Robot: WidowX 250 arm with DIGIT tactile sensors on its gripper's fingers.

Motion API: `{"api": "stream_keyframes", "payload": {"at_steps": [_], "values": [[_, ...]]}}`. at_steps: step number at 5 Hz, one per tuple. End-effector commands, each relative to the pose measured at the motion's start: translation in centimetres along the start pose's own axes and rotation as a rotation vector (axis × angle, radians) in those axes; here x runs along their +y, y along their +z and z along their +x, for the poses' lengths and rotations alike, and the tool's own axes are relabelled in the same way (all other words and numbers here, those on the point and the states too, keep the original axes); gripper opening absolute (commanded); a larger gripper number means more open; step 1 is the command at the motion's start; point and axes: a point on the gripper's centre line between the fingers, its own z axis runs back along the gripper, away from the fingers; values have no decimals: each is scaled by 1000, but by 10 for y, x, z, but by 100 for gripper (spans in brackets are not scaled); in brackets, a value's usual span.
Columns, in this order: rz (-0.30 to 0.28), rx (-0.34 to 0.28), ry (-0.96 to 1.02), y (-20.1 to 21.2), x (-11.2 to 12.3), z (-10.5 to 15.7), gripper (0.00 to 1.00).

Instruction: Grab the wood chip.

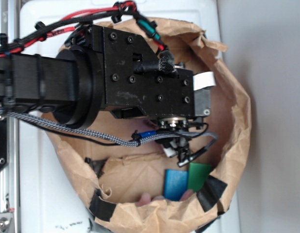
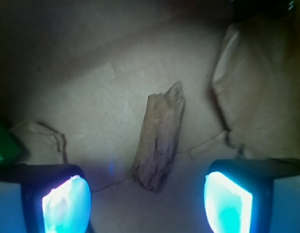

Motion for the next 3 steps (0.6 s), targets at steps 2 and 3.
{"api": "stream_keyframes", "payload": {"at_steps": [2, 3], "values": [[-7, -54, 10, -31, -5, 4, 100], [6, -79, 15, -32, -12, -2, 100]]}}
